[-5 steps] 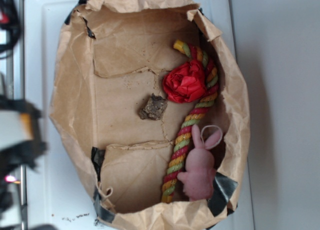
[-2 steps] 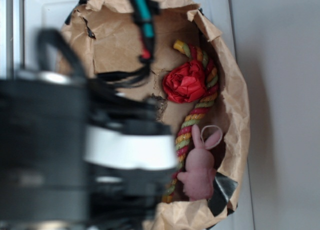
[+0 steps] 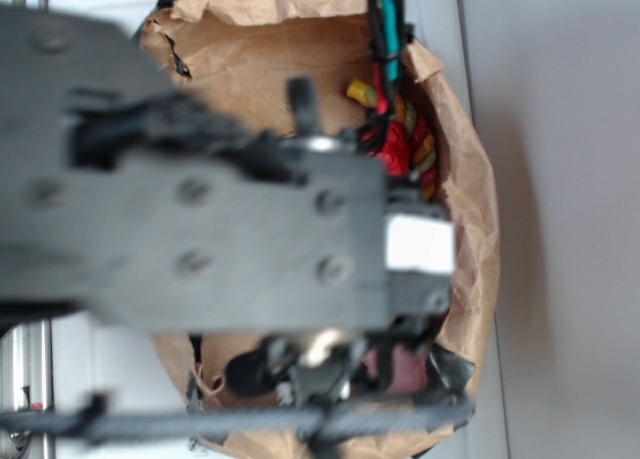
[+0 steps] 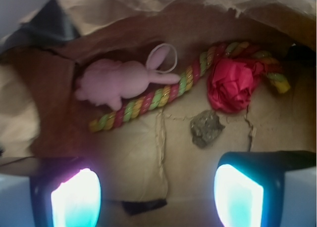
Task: Grab the rock.
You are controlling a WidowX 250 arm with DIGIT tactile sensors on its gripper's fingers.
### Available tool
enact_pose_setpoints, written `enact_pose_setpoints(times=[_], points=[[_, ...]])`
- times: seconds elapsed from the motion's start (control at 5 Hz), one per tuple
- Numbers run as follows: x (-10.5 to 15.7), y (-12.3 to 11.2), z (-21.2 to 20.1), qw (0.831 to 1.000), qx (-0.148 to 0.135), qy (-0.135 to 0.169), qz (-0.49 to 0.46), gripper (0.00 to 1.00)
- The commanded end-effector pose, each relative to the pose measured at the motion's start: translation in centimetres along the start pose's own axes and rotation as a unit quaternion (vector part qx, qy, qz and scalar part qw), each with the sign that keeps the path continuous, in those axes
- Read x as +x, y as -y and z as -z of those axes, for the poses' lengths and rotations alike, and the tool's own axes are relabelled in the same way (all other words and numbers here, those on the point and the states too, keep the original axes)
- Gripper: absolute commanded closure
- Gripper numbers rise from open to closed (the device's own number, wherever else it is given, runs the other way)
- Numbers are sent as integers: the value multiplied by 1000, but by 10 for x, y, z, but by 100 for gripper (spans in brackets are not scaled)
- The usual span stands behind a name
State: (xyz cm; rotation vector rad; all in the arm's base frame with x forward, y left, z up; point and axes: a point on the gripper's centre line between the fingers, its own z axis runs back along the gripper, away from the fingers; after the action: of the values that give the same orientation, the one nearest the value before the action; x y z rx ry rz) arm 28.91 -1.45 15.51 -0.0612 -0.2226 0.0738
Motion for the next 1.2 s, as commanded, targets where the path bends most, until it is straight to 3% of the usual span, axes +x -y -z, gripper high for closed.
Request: enact_pose_setpoints(times=[0.0, 0.2, 1.0], points=[[10, -23, 20, 1000, 5, 21, -4, 0], [17, -33, 30, 999, 19, 14, -23, 0], [17, -33, 30, 999, 19, 14, -23, 0]])
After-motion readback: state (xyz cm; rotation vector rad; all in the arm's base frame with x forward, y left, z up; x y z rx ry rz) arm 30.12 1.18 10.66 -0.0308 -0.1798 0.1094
